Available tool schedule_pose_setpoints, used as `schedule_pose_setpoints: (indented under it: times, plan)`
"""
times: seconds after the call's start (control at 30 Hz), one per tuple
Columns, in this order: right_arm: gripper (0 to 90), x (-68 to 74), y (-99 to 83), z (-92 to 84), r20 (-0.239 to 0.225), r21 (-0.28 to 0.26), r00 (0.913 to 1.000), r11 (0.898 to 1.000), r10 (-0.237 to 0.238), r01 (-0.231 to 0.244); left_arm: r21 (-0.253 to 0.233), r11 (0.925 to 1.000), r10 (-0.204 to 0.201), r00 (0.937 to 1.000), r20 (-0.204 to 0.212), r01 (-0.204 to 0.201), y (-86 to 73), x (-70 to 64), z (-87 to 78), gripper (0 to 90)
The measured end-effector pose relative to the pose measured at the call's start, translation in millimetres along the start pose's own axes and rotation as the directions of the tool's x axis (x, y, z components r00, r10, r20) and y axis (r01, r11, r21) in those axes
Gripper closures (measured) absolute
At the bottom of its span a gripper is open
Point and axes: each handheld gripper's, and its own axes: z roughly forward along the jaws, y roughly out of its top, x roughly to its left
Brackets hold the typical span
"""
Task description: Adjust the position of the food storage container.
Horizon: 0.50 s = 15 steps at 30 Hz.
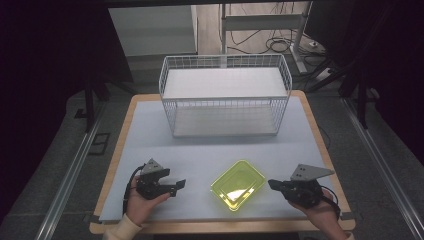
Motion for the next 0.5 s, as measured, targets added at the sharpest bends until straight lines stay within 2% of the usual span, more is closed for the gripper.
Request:
schedule_pose_setpoints:
  times: [0.13,0.47,0.5]
  plan:
    - [89.9,12.6,3.9,4.7,-0.042,0.018,0.9982,0.999,-0.044,0.045,0.0,1.0,-0.001,1.0,0.0,0.001,-0.1,0.1,-0.1,21.2]
    - [89.9,26.0,4.3,14.7,-0.107,0.047,0.9912,0.995,-0.078,0.084,0.005,1.0,-0.005,1.0,0.0,0.005,-0.2,0.4,1.1,21.4]
    - [89.9,30.2,4.3,17.0,-0.127,0.055,0.9879,0.994,-0.089,0.097,0.002,1.0,-0.004,1.0,0.001,0.004,-0.4,0.3,0.3,21.4]
